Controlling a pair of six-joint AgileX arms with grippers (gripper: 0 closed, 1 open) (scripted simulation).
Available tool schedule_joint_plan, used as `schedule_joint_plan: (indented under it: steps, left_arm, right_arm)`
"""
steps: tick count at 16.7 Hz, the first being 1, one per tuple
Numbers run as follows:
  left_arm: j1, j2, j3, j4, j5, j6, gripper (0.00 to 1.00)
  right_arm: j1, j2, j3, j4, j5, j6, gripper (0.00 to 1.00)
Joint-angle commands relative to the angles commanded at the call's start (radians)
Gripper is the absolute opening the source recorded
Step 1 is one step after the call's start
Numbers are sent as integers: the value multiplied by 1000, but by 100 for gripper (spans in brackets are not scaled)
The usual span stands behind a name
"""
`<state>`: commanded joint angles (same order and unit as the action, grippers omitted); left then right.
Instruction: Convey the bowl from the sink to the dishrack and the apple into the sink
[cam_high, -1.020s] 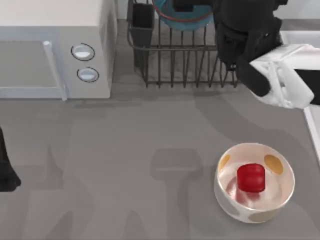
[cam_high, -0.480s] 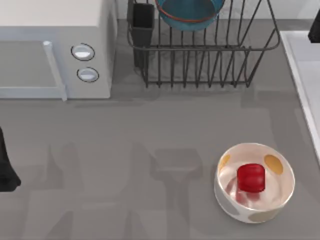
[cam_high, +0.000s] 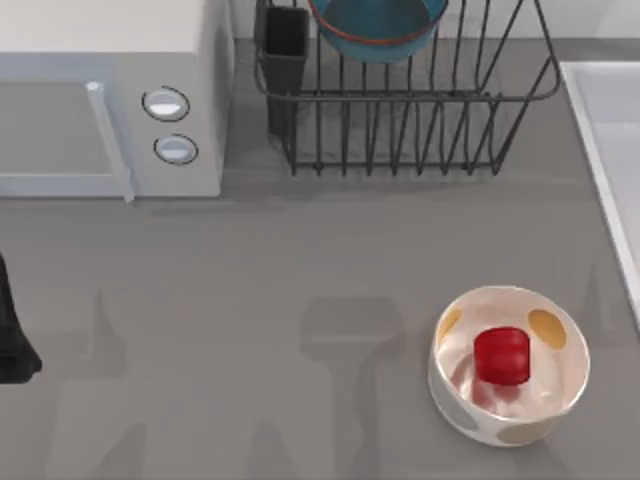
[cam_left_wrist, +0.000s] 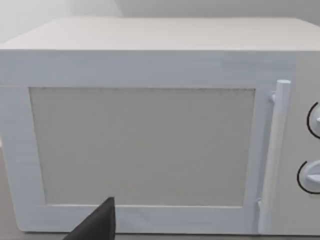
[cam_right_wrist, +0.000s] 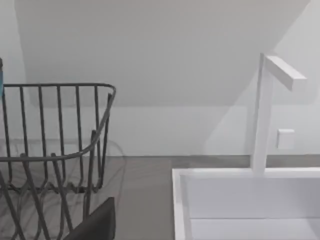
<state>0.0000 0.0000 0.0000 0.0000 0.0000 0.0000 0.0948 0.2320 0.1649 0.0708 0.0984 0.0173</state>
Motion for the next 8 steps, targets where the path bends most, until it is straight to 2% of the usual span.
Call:
schedule_joint_plan:
  steps: [4, 8]
  left_arm:
    - [0, 0, 0, 0, 0, 0, 100]
    - [0, 0, 0, 0, 0, 0, 100]
  right_arm:
    - [-78, -195, -139, -61, -81, -13, 100]
    - [-95, -232, -165, -71, -98, -17, 100]
